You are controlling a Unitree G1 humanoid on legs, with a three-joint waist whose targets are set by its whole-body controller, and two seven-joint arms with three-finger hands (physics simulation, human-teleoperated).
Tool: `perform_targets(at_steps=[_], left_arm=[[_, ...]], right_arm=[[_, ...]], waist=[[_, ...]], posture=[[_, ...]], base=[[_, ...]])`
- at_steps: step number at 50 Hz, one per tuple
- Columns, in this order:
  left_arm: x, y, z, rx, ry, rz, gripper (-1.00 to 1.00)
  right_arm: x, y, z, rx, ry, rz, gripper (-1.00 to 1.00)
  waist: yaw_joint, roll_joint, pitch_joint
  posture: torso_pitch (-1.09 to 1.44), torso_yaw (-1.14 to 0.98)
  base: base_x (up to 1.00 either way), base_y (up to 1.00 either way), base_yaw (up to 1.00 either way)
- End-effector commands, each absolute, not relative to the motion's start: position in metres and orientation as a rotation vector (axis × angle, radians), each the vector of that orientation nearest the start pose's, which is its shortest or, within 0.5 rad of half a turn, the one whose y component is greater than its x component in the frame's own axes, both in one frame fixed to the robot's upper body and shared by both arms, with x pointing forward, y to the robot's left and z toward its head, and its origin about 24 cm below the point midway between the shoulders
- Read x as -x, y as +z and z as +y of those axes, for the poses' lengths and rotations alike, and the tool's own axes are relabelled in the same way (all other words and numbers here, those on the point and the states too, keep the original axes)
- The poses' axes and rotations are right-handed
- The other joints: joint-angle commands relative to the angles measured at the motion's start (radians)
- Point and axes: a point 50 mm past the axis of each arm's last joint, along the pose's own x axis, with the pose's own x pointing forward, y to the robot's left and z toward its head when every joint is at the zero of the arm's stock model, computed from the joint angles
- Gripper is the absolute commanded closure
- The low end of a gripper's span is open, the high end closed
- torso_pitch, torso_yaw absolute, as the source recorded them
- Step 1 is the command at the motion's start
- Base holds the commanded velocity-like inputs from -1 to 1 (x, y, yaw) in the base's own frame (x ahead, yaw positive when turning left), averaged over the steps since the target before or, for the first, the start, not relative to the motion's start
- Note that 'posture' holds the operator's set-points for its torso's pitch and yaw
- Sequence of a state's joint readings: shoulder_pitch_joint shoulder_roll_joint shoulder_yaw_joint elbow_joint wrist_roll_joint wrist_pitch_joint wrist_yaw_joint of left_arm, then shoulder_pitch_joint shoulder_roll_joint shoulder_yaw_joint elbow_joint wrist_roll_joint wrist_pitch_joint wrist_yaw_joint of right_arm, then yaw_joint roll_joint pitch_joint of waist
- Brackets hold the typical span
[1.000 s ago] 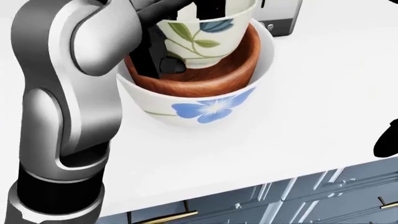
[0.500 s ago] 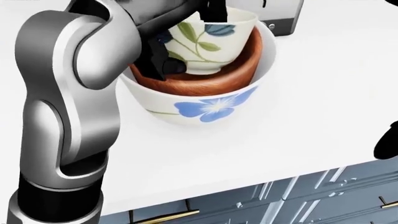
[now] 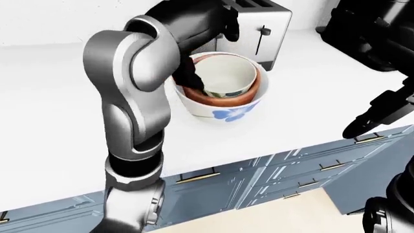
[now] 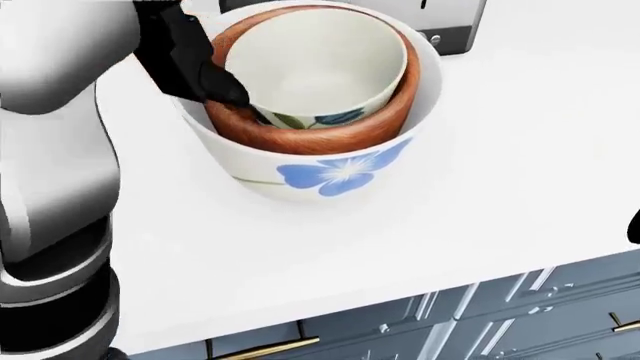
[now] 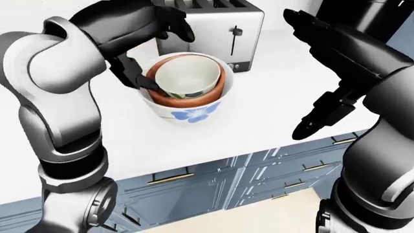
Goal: Stack the bowls from largest to smallest.
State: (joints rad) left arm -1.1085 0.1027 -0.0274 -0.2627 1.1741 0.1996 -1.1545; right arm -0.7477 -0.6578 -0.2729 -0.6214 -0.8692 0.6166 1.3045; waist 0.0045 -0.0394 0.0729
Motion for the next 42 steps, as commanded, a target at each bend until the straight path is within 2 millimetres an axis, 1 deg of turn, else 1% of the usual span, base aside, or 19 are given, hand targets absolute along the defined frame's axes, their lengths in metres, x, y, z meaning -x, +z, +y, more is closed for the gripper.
perform_targets(at_steps=[1,8,12,14,18,21,23,26,28,29,30,31,32,33,34,35,36,37,42], left_arm=[[-0.27,0.362,0.076,-1.427,-0.274,-0.503,-0.33],[-0.262,0.365,0.1,-1.427,-0.231,-0.49,-0.39],[-0.26,0.36,0.112,-1.459,-0.213,-0.471,-0.43],[-0.259,0.36,0.119,-1.464,-0.199,-0.458,-0.46],[-0.261,0.351,0.136,-1.511,-0.16,-0.405,-0.5],[-0.268,0.349,0.156,-1.533,-0.096,-0.352,-0.52],[-0.272,0.344,0.172,-1.586,-0.042,-0.302,-0.55],[-0.273,0.34,0.187,-1.608,-0.006,-0.263,-0.6],[-0.27,0.343,0.194,-1.609,0.021,-0.251,-0.62],[-0.269,0.343,0.198,-1.615,0.035,-0.244,-0.6],[-0.268,0.342,0.201,-1.619,0.05,-0.227,-0.54],[-0.265,0.34,0.204,-1.635,0.064,-0.214,-0.36],[-0.263,0.339,0.208,-1.644,0.075,-0.199,-0.25],[-0.261,0.339,0.209,-1.649,0.079,-0.191,-0.26],[-0.258,0.34,0.211,-1.654,0.088,-0.192,-0.33],[-0.255,0.339,0.214,-1.663,0.092,-0.183,-0.46],[-0.25,0.344,0.216,-1.67,0.113,-0.186,-0.53],[-0.247,0.346,0.218,-1.666,0.126,-0.193,-0.54],[-0.232,0.34,0.227,-1.669,0.141,-0.185,-0.62]], right_arm=[[-0.221,0.338,-0.224,1.223,0.006,-0.135,-1.0],[-0.212,0.346,-0.233,1.225,-0.018,-0.137,-1.0],[-0.204,0.352,-0.24,1.227,-0.04,-0.135,-1.0],[-0.2,0.353,-0.244,1.224,-0.05,-0.133,-1.0],[-0.192,0.354,-0.252,1.219,-0.07,-0.127,-1.0],[-0.189,0.354,-0.259,1.213,-0.087,-0.121,-1.0],[-0.185,0.353,-0.265,1.206,-0.1,-0.115,-1.0],[-0.181,0.354,-0.271,1.198,-0.118,-0.107,-1.0],[-0.176,0.357,-0.275,1.194,-0.132,-0.107,-1.0],[-0.173,0.357,-0.276,1.192,-0.139,-0.108,-1.0],[-0.171,0.358,-0.278,1.19,-0.145,-0.109,-1.0],[-0.169,0.358,-0.279,1.189,-0.154,-0.11,-1.0],[-0.165,0.359,-0.281,1.186,-0.163,-0.11,-1.0],[-0.163,0.36,-0.283,1.184,-0.168,-0.111,-1.0],[-0.159,0.363,-0.284,1.182,-0.182,-0.114,-1.0],[-0.155,0.364,-0.286,1.182,-0.191,-0.116,-1.0],[-0.15,0.366,-0.288,1.183,-0.203,-0.115,-1.0],[-0.144,0.366,-0.29,1.18,-0.21,-0.118,-1.0],[-0.127,0.372,-0.298,1.174,-0.257,-0.132,-1.0]], waist=[[0.0,-0.005,-0.026],[0.001,-0.003,-0.023],[0.001,-0.002,-0.021],[0.002,-0.002,-0.021],[0.003,-0.004,-0.02],[0.003,-0.003,-0.021],[0.003,-0.002,-0.023],[0.001,-0.001,-0.024],[0.001,-0.001,-0.025],[0.002,-0.001,-0.025],[0.002,-0.001,-0.024],[0.002,-0.001,-0.024],[0.002,-0.001,-0.022],[0.002,-0.002,-0.021],[0.002,-0.002,-0.02],[0.002,-0.002,-0.02],[0.003,-0.002,-0.02],[0.003,-0.002,-0.019],[0.003,-0.003,-0.012]], posture=[[0.0,0.0],[0.0,0.0],[0.0,0.0],[0.0,0.0],[0.0,0.0],[0.0,0.0],[0.0,0.0],[0.0,0.0],[0.0,0.0],[0.0,0.0],[0.0,0.0],[0.0,0.0],[0.0,0.0],[0.0,0.0],[0.0,0.0],[0.0,0.0],[0.0,0.0],[0.0,0.0],[0.0,0.0]], base=[[0.0,0.0,0.0],[0.0,0.0,0.0],[0.0,0.0,0.0],[0.0,0.0,0.0],[0.0,0.0,0.0],[0.0,0.0,0.0],[0.0,0.0,0.0],[0.0,0.0,0.0],[0.0,0.0,0.0],[0.0,0.0,0.0],[0.0,0.0,0.0],[0.0,0.0,0.0],[0.0,0.0,0.0],[0.0,0.0,0.0],[0.0,0.0,0.0],[0.0,0.0,0.0],[0.0,0.0,0.0],[0.0,0.0,0.0],[0.0,0.0,0.0]])
